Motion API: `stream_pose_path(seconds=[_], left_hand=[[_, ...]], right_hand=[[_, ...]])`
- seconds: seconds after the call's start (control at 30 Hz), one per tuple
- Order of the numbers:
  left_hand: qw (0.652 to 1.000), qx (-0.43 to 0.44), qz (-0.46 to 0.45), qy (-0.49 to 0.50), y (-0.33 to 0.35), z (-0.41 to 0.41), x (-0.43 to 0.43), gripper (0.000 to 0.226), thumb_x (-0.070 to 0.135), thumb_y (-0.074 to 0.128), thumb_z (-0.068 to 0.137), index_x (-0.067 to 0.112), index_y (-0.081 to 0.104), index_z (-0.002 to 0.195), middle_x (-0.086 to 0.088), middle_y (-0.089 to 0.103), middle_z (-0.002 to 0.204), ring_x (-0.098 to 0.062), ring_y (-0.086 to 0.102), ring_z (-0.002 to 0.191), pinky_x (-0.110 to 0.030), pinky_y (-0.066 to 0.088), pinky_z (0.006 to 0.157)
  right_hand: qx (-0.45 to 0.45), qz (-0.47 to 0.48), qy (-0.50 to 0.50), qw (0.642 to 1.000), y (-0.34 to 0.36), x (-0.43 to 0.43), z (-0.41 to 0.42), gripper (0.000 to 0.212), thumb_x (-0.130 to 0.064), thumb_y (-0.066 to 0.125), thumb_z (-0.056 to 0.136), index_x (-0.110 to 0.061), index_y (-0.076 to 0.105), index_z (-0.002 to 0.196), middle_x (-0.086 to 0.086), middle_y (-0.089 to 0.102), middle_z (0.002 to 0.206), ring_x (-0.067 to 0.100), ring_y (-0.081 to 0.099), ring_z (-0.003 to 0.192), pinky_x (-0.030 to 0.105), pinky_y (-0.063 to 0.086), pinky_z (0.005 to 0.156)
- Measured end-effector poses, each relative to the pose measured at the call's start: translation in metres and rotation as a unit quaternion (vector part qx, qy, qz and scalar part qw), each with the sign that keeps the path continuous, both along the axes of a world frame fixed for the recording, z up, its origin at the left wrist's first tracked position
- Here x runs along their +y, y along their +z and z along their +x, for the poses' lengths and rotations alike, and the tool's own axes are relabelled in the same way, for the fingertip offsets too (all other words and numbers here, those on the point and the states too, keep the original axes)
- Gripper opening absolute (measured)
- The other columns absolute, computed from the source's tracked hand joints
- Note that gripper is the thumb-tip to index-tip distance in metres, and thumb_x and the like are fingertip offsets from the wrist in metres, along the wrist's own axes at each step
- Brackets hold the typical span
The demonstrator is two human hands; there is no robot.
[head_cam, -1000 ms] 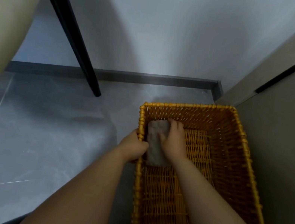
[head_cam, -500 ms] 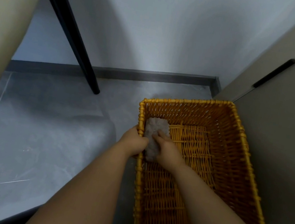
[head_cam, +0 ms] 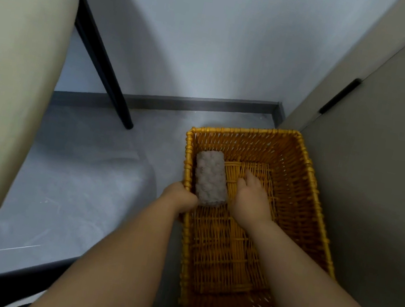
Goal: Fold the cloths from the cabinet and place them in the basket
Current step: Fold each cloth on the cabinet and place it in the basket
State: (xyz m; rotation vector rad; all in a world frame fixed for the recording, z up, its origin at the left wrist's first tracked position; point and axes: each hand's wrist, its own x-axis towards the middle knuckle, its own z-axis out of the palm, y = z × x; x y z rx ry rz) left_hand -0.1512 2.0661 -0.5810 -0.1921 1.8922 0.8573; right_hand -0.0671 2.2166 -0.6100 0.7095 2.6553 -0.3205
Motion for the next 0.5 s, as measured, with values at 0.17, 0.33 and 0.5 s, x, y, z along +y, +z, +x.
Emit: stream_pose_path(seconds=[0.17,0.33,0.5], left_hand=[[0.998,0.061,0.007,0.027,0.047,-0.021,0.006,0.012,0.008,0.055,0.071,0.016,0.057,0.080,-0.017,0.062,0.094,-0.036,0.063,0.084,-0.052,0.057,0.076],[0.992,0.124,0.005,0.038,0.163,-0.033,0.016,0.009,0.007,0.055,0.077,0.015,0.054,0.072,-0.011,0.059,0.078,-0.032,0.061,0.077,-0.042,0.057,0.076],[0.989,0.147,0.004,0.015,0.274,-0.045,0.014,0.004,0.011,0.054,0.077,0.013,0.057,0.075,-0.012,0.062,0.083,-0.034,0.063,0.084,-0.044,0.056,0.082]], right_hand=[[0.012,0.088,-0.060,0.994,0.063,0.027,-0.004,0.063,-0.013,0.051,0.086,-0.010,0.027,0.144,0.015,0.000,0.159,0.031,0.002,0.146,0.044,0.004,0.119],[0.016,0.095,-0.089,0.991,0.177,0.038,-0.016,0.068,-0.024,0.053,0.089,-0.012,0.020,0.147,0.015,-0.003,0.159,0.031,-0.001,0.146,0.045,0.002,0.118],[0.020,0.111,-0.103,0.988,0.298,0.042,-0.025,0.081,-0.027,0.060,0.087,-0.011,0.013,0.150,0.015,-0.006,0.159,0.032,-0.002,0.146,0.045,0.002,0.119]])
